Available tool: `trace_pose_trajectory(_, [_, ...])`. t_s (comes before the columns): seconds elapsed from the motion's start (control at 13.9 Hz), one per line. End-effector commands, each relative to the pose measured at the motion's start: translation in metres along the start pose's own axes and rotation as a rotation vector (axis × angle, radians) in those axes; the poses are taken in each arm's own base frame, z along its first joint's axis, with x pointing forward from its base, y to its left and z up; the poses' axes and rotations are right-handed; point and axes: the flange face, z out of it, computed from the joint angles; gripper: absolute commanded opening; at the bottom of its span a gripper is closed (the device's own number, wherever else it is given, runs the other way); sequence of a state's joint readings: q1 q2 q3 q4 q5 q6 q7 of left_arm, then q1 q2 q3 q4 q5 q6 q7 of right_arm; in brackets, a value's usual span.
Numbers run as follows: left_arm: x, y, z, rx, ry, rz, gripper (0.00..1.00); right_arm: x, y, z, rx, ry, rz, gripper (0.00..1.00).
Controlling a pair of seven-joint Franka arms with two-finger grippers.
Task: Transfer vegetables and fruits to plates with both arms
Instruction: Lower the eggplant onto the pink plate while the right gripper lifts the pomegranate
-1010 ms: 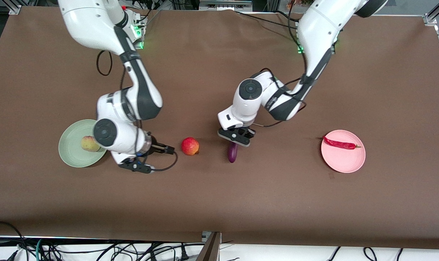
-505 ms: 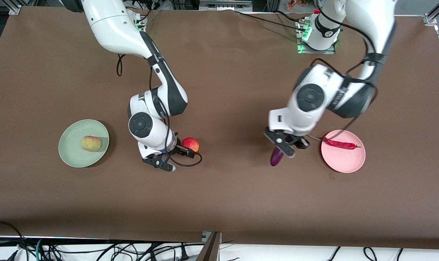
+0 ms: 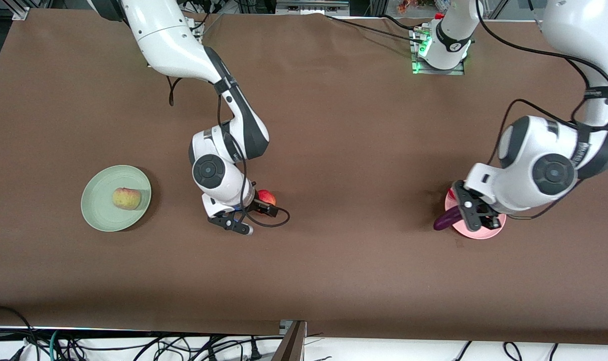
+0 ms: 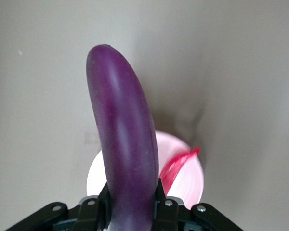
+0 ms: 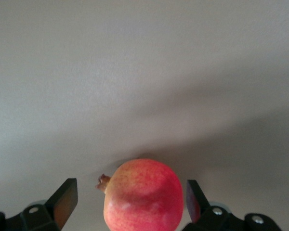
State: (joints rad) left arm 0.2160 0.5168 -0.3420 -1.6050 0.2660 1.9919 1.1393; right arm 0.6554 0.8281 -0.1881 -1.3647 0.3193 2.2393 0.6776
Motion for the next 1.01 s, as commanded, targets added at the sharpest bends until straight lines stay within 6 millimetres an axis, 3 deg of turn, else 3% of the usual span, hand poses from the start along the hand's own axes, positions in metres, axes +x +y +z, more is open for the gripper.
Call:
trace_pose_trajectory(0.0, [-0.037, -0.01, 0.034, -0.057, 0.032, 0.087, 0.0, -0.02, -0.011, 0.015, -0.008, -0.012, 0.011, 1.0])
trace_pose_trajectory(0.14, [-0.063, -0.016, 0.059, -0.094, 0.045, 0.13, 0.0, -0.022, -0.009, 0.022, -0.02, -0.02, 0.008, 1.0])
trace_pose_trajectory(0.29, [-0.077, -0.018, 0.086, -0.138, 0.072, 0.133, 0.0, -0.023, -0.006, 0.025, -0.031, -0.024, 0.003, 1.0])
trace_pose_trajectory(0.43, [-0.085, -0.018, 0.094, -0.149, 0.075, 0.128, 0.0, -0.024, -0.003, 0.03, -0.04, -0.03, 0.005, 0.98])
trace_pose_trajectory(0.5, [-0.087, -0.019, 0.096, -0.15, 0.075, 0.133, 0.01, -0.024, -0.002, 0.03, -0.041, -0.031, 0.0, 0.76])
trace_pose_trajectory(0.58, [-0.085, -0.02, 0.102, -0.155, 0.074, 0.137, 0.09, -0.023, -0.002, 0.029, -0.04, -0.03, -0.002, 0.54])
trace_pose_trajectory(0.65, [-0.084, -0.021, 0.105, -0.143, 0.079, 0.138, 0.28, -0.022, -0.002, 0.027, -0.04, -0.025, -0.011, 0.37])
trace_pose_trajectory(0.72, [-0.083, -0.022, 0.105, -0.134, 0.081, 0.139, 0.47, -0.019, 0.0, 0.022, -0.04, -0.026, -0.016, 0.32])
trace_pose_trajectory(0.79, [-0.083, -0.022, 0.104, -0.132, 0.082, 0.144, 0.84, -0.013, 0.007, 0.015, -0.057, -0.04, -0.026, 0.32])
trace_pose_trajectory(0.87, [-0.088, -0.023, 0.105, -0.133, 0.086, 0.144, 1.0, -0.001, 0.021, 0.0, -0.081, -0.07, -0.038, 0.32])
trace_pose_trajectory(0.94, [-0.089, -0.023, 0.102, -0.131, 0.088, 0.153, 1.0, 0.017, 0.043, -0.022, -0.11, -0.099, -0.07, 0.32])
